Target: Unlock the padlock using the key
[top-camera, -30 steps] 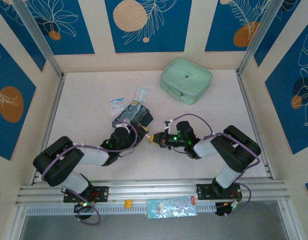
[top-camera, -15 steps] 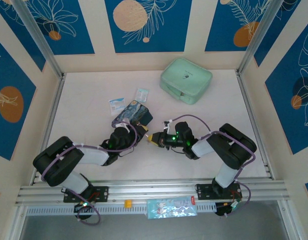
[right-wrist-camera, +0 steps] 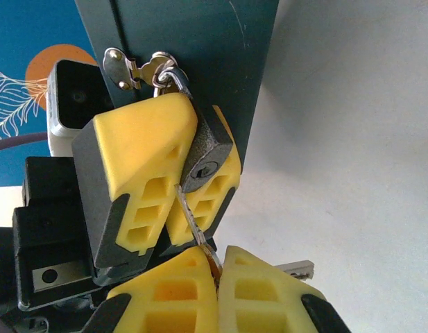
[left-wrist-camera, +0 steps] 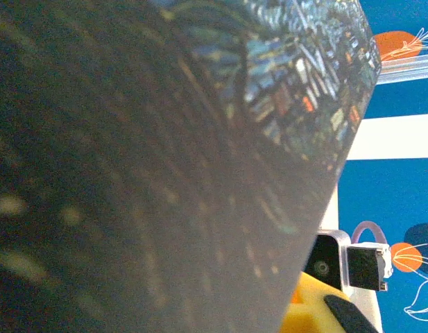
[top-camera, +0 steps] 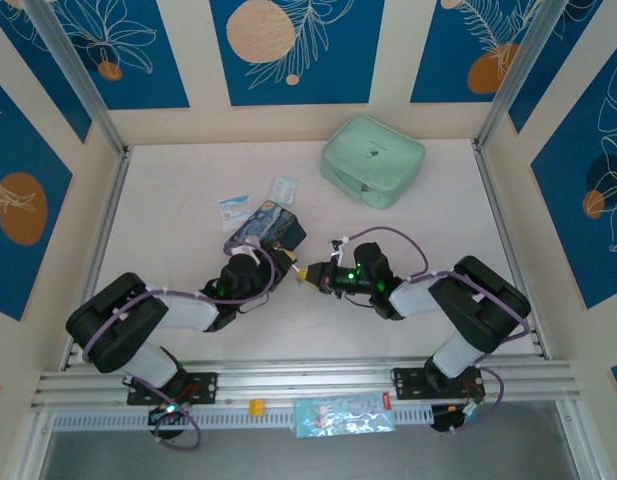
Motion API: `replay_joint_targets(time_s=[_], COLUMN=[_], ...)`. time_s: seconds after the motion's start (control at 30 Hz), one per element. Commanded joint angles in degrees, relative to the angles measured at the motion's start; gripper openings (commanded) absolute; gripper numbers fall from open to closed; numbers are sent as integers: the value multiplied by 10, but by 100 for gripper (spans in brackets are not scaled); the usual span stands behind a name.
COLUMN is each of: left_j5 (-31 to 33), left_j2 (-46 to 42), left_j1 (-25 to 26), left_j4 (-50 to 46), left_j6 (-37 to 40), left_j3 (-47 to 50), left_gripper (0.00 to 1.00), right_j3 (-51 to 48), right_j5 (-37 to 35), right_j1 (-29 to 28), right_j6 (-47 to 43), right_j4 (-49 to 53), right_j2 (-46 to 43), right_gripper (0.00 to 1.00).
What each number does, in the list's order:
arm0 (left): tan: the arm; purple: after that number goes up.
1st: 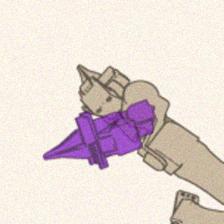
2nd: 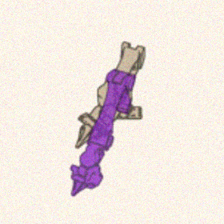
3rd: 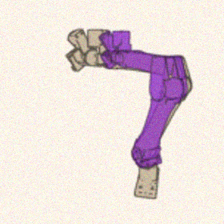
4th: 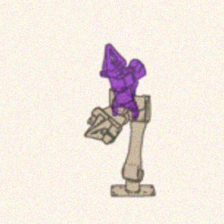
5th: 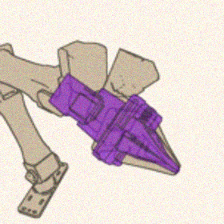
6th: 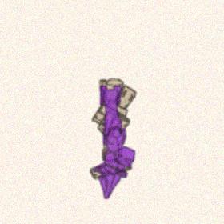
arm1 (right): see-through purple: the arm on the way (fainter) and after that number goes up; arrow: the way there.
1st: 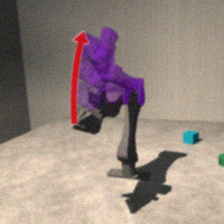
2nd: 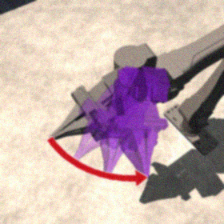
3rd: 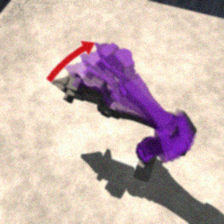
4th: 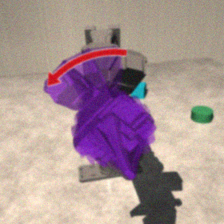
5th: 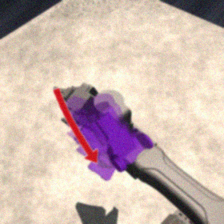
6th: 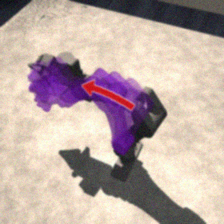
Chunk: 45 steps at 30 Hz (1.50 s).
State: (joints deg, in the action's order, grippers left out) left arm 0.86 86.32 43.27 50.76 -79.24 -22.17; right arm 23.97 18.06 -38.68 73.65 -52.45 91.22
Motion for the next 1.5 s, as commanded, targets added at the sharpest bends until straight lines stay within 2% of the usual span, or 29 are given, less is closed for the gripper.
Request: replay_joint_targets(time_s=[0.0,0.5,1.47], left_j5=[6,7,6], left_j2=[-7,-10,-9], left_j1=[3,7,8], left_j4=[8,8,-1], left_j6=[-5,-7,-6], left_j3=[-12,-16,-23], left_gripper=[0,0,0], right_j3=[-5,3,-6], right_j5=[-8,-5,-10], right_j1=[-1,-2,4], right_j6=[-13,-8,-11], right_j4=[4,-15,-11], right_j2=[-10,20,6], right_gripper=[0,0,0])
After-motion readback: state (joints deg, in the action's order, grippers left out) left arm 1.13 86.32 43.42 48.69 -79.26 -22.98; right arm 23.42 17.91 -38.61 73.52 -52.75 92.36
